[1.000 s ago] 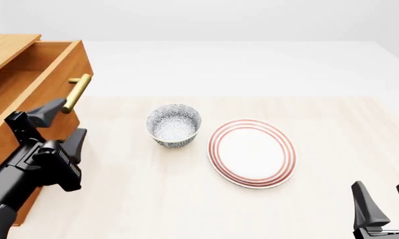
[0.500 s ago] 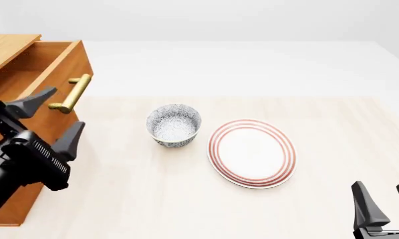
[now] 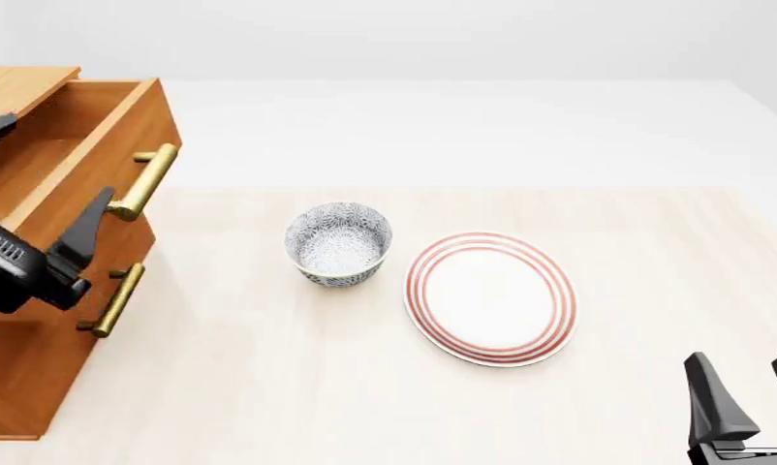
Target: Open the top drawer of the cabinet.
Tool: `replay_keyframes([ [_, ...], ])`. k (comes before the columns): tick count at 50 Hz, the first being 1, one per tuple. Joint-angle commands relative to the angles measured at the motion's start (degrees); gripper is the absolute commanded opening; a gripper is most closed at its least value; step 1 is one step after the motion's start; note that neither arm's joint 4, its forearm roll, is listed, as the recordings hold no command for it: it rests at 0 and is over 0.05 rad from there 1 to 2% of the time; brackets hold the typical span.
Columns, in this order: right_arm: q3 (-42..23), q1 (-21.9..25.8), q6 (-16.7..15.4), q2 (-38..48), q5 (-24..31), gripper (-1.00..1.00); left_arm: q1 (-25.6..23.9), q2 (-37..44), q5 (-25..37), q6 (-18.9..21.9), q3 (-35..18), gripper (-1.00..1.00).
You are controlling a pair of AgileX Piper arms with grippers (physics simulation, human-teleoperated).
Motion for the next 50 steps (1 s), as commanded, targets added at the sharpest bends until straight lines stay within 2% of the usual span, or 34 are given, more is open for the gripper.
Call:
replay_keyframes([
  [1,0.0,0.0,0.0,0.0,0.0,1.0,1.31,-1.18,5.54,-10.37,-4.97,1.0],
  [3,0.0,0.01,0.0,0.0,0.0,1.0,3.1,-2.28,7.11,-10.79,-5.43,1.0],
  [4,0.0,0.0,0.0,0.0,0.0,1.0,2.16,-0.64,8.16,-12.36,-7.06,1.0],
  [6,0.0,0.0,0.01,0.0,0.0,1.0,3.89,-1.27,10.47,-14.02,-8.62,1.0],
  [8,0.0,0.01,0.0,0.0,0.0,1.0,2.51,-0.41,10.8,-14.97,-9.84,1.0],
  [12,0.0,0.0,-0.01,0.01,0.0,1.0,3.27,0.23,12.75,-16.44,-11.46,1.0],
  [14,0.0,0.0,0.02,0.0,0.0,1.0,4.45,1.81,14.97,-18.81,-13.25,1.0],
  [17,0.0,0.01,-0.01,0.0,0.0,1.0,3.75,4.65,16.31,-21.5,-15.46,1.0],
  [21,0.0,0.0,0.01,0.0,0.0,1.0,4.79,6.39,18.75,-23.11,-17.55,1.0],
  [22,0.0,0.0,0.01,0.0,0.0,1.0,5.28,8.22,20.82,-25.59,-19.5,1.0],
  [32,0.0,0.0,0.0,0.0,0.0,1.0,8.89,10.56,26.65,-28.83,-23.64,1.0],
  [34,0.0,0.0,0.0,0.0,0.0,1.0,10.87,10.27,28.62,-28.99,-24.57,1.0],
  [36,0.0,0.0,-0.01,0.0,0.0,1.0,9.48,11.81,29.93,-30.17,-26.37,1.0],
  [37,0.0,0.01,0.0,0.0,0.0,1.0,10.99,12.01,31.55,-30.76,-27.22,1.0],
  [40,0.0,0.0,0.02,0.0,0.0,1.0,11.16,13.7,33.53,-32.81,-28.71,1.0],
  [42,0.0,0.0,0.02,0.01,0.0,1.0,9.63,14.15,33.45,-34.49,-29.56,1.0],
  [49,0.0,0.01,-0.01,0.01,0.0,1.0,10.06,17.47,35.8,-35.16,-30.38,1.0],
  [50,0.0,0.01,-0.01,0.01,0.0,1.0,8.71,18.64,36.28,-36.83,-31.22,1.0],
])
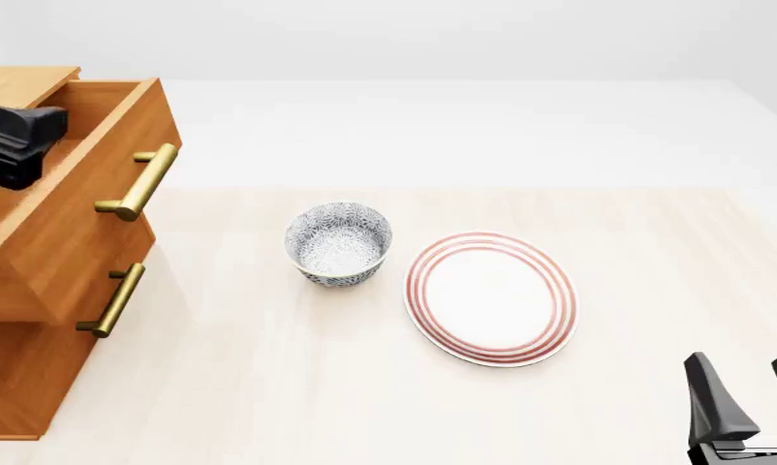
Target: Open the top drawer of the cabinet.
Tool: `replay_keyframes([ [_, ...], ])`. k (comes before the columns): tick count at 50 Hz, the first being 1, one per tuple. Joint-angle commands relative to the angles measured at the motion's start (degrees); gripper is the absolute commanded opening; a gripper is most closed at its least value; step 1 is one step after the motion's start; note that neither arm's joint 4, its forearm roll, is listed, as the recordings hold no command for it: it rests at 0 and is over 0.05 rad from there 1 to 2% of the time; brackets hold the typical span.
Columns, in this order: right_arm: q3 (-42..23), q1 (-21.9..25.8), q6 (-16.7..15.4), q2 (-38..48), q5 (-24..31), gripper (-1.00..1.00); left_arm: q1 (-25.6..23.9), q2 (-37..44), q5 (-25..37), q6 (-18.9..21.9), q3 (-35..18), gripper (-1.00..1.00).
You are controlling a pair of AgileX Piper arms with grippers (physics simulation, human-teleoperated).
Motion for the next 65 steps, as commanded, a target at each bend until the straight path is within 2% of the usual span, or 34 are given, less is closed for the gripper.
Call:
replay_keyframes([
  [1,0.0,0.0,0.0,-0.01,0.0,1.0,-0.2,5.17,5.45,-5.54,-4.27,1.0],
  [4,0.0,0.0,0.01,-0.01,0.0,1.0,0.09,4.95,6.33,-5.39,-4.85,1.0],
  [6,0.0,0.01,0.0,0.0,0.0,1.0,-1.57,6.56,7.06,-8.56,-6.18,1.0],
  [12,0.0,0.0,0.01,0.0,0.0,1.0,0.8,5.64,8.98,-8.14,-6.56,1.0],
  [19,0.0,0.0,-0.01,0.0,0.0,1.0,1.36,6.11,10.36,-10.18,-7.77,1.0],
  [23,0.0,0.01,0.0,0.01,0.01,1.0,1.23,7.1,10.92,-12.77,-7.88,1.0],
  [32,0.0,0.0,0.0,0.0,0.0,1.0,1.38,9.52,13.71,-14.41,-10.64,1.0],
  [51,0.0,0.0,0.0,-0.01,0.0,1.0,4.17,10.25,18.24,-14.08,-11.62,1.0],
  [65,0.0,0.01,0.0,0.0,0.0,1.0,3.27,9.79,17.65,-16.28,-9.98,1.0],
])
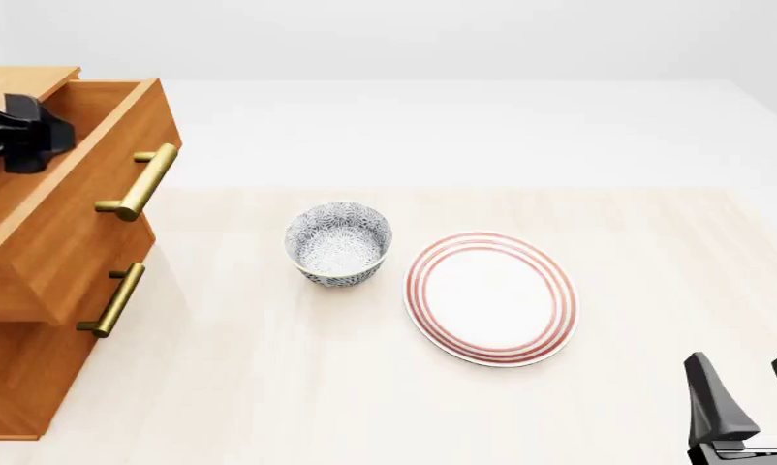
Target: Open the top drawer of the cabinet.
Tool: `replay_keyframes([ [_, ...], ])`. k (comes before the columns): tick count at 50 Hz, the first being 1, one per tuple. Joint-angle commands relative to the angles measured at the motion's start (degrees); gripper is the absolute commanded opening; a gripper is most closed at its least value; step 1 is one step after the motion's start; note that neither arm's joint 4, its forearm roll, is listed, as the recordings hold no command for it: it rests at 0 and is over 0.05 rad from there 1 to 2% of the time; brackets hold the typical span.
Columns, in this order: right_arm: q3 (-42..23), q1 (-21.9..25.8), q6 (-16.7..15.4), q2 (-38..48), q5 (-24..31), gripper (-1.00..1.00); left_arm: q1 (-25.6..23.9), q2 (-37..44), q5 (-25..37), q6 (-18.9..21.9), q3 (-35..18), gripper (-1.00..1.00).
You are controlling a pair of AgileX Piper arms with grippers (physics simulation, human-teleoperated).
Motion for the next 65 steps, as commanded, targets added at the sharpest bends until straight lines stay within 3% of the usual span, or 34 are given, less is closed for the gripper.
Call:
replay_keyframes([
  [1,0.0,0.01,0.0,0.0,0.0,1.0,-0.37,-0.16,0.0,-1.46,0.74,1.0],
  [31,0.0,0.01,0.0,0.0,0.0,1.0,-1.97,0.62,-6.64,-4.89,8.38,1.0],
  [65,0.0,0.01,0.01,0.0,0.0,1.0,-3.71,3.07,-10.08,-5.95,11.59,1.0],
])
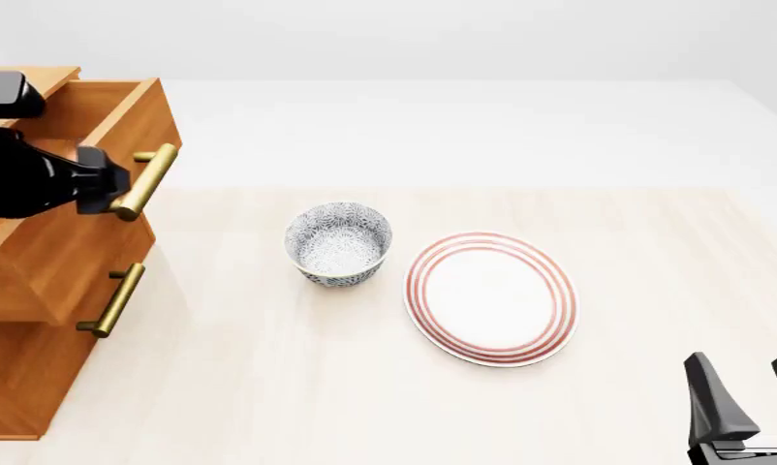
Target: Open the top drawer of the cabinet.
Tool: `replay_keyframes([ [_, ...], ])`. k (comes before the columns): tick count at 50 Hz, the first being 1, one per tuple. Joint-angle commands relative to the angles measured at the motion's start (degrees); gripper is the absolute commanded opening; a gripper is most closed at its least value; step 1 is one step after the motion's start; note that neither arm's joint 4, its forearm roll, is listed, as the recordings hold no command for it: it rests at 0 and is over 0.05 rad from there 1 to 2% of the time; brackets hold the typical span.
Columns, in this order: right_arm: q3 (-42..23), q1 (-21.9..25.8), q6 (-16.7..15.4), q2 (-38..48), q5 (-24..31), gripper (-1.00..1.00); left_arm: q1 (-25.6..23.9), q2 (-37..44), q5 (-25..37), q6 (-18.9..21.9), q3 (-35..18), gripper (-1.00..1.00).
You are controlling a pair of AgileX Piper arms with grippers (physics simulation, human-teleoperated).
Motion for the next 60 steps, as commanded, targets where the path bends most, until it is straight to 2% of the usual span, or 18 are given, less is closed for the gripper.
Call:
replay_keyframes([
  [1,0.0,0.01,-0.02,0.0,0.0,1.0,-0.76,0.9,-1.01,-0.38,0.99,1.0],
  [11,0.0,0.0,0.0,0.0,0.0,1.0,-0.68,0.67,-1.21,-0.63,1.67,1.0],
  [60,0.0,0.0,0.01,0.0,0.0,1.0,-11.67,5.88,-2.47,0.39,-0.18,1.0],
])
